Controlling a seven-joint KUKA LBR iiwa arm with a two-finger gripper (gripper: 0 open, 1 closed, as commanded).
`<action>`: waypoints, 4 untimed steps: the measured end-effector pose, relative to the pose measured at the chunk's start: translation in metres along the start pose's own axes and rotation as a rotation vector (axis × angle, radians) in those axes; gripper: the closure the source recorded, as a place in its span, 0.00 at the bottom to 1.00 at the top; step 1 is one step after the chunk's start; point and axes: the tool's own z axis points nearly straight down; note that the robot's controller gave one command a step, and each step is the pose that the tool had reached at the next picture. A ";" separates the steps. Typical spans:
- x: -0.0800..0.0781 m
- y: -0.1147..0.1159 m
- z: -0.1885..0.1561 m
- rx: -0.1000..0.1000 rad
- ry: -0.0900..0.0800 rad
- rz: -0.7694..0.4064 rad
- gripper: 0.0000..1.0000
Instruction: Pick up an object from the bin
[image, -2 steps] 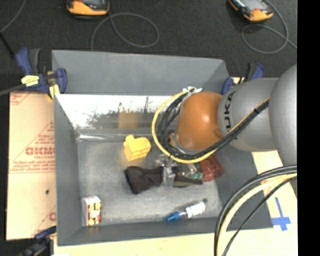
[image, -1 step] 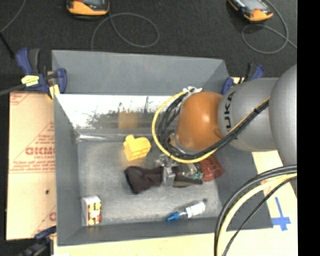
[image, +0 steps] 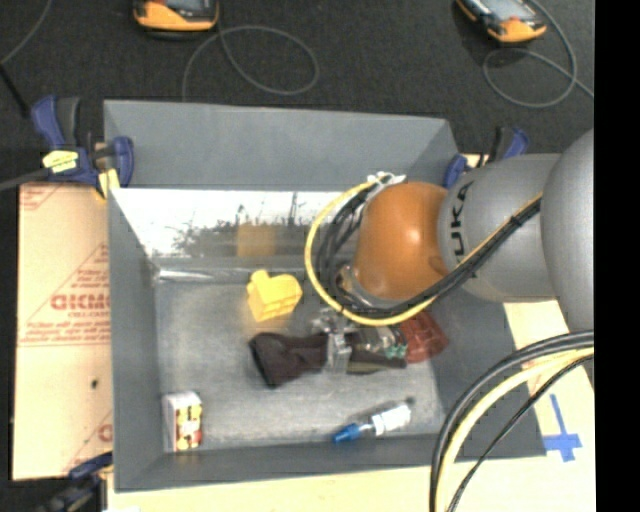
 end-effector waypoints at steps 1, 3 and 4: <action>0.000 0.000 -0.011 0.000 0.001 0.001 1.00; 0.000 0.000 -0.043 0.000 0.004 0.002 1.00; 0.000 0.000 -0.062 0.000 0.004 0.004 1.00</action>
Offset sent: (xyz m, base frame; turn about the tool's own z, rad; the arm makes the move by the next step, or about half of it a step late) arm 0.0001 -0.0001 0.0820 0.0000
